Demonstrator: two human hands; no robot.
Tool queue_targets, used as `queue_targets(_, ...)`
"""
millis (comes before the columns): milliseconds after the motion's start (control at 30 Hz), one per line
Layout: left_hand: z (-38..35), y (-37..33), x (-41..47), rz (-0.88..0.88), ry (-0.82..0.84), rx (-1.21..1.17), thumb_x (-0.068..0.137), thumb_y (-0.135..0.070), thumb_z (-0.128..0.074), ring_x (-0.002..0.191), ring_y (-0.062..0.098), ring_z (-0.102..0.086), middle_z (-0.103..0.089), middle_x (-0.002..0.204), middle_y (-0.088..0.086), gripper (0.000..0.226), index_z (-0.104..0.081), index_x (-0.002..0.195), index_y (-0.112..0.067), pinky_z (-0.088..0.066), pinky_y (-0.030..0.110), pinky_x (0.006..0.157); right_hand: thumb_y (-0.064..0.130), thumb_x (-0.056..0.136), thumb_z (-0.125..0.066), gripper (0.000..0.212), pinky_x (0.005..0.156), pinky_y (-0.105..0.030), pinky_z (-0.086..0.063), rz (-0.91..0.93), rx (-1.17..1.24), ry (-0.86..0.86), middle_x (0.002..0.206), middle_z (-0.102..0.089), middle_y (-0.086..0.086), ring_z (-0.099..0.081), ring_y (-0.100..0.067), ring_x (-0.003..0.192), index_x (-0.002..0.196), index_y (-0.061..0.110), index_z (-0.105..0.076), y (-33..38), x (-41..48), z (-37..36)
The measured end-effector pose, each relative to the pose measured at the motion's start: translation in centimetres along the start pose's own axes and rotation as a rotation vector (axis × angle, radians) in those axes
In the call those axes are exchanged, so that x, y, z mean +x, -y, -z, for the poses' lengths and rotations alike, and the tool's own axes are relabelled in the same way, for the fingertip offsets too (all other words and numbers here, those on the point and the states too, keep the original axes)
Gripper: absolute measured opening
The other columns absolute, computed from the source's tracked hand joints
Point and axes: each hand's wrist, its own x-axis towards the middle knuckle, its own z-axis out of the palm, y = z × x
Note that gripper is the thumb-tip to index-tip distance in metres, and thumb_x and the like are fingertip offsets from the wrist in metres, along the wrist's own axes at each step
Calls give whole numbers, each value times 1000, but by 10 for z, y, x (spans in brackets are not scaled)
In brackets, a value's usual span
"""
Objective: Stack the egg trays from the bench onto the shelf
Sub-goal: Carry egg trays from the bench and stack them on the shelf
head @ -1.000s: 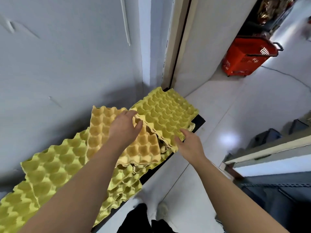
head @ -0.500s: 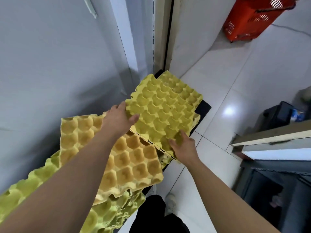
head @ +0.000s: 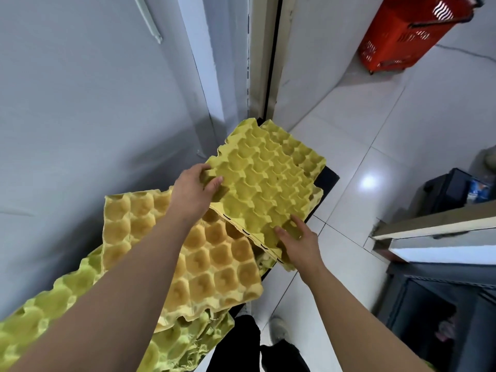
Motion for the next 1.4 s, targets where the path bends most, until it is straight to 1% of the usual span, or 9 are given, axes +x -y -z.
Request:
queue_targets(267,20,-23,-46,42,-173,-107,78,-48,-73,102,8,-50,-57,123,-1,60,-55,130,-22,-37,25,85,48,77,-72,57,96,-37,-47,230,-60,-19,138,-26,-2,-55,-26,101,128,48,-48,34,-24,34)
queue_targets(400,40,-31,-96,100,-330,-203,72,-50,-77,105,10,-55,-60,119,-4,67,-54,130,-25,-41,26,86,38,82,-71,58,74,1,-35,368,-143,44,137,-21,0,-52,-3,94,135,40,-47,65,-49,55)
queue_targets(500,55,-36,-140,165,-453,-291,75,-45,-77,101,8,-54,-60,110,-6,63,-55,129,-23,-39,23,83,40,79,-74,58,85,-10,-32,453,-182,123,141,-22,1,-42,-14,117,131,43,-50,83,-69,65)
queue_targets(633,76,-40,-201,243,-603,-389,77,-40,-76,97,8,-55,-60,105,-4,59,-56,129,-20,-38,18,80,47,77,-72,57,80,-1,-37,590,-250,244,137,-25,7,-46,7,101,130,45,-50,97,-107,68)
queue_targets(700,88,-40,-231,278,-679,-399,78,-40,-76,96,9,-56,-60,104,-4,59,-55,130,-20,-36,16,76,52,75,-71,59,94,-22,-41,678,-303,286,138,-26,4,-46,-10,113,130,46,-50,102,-128,64)
queue_targets(967,142,-17,-364,422,-937,-317,70,-61,-70,131,24,-45,-48,143,9,95,-37,145,-14,-37,39,103,50,75,-71,55,104,-26,-28,987,-348,437,132,-30,5,-35,-13,123,126,35,-57,132,-226,7)
queue_targets(1100,172,-5,-440,453,-1092,-334,62,-73,-60,116,23,-56,-60,127,3,95,-47,137,-15,-47,38,93,50,75,-71,50,101,-23,-24,1169,-375,517,133,-34,3,-35,-9,120,120,32,-60,144,-294,-27)
queue_targets(1233,200,10,-519,424,-1218,-386,65,-64,-68,78,6,-61,-63,91,-20,56,-56,108,-30,-46,24,64,47,75,-73,47,99,-21,-26,1328,-363,613,134,-36,1,-37,-10,123,117,29,-63,146,-374,-61)
queue_targets(1400,236,44,-630,388,-1354,-338,60,-70,-74,92,3,-61,-66,99,-14,56,-56,102,-36,-48,27,75,43,75,-75,41,98,-15,-25,1460,-284,729,133,-40,1,-37,-6,127,113,28,-64,127,-483,-102)
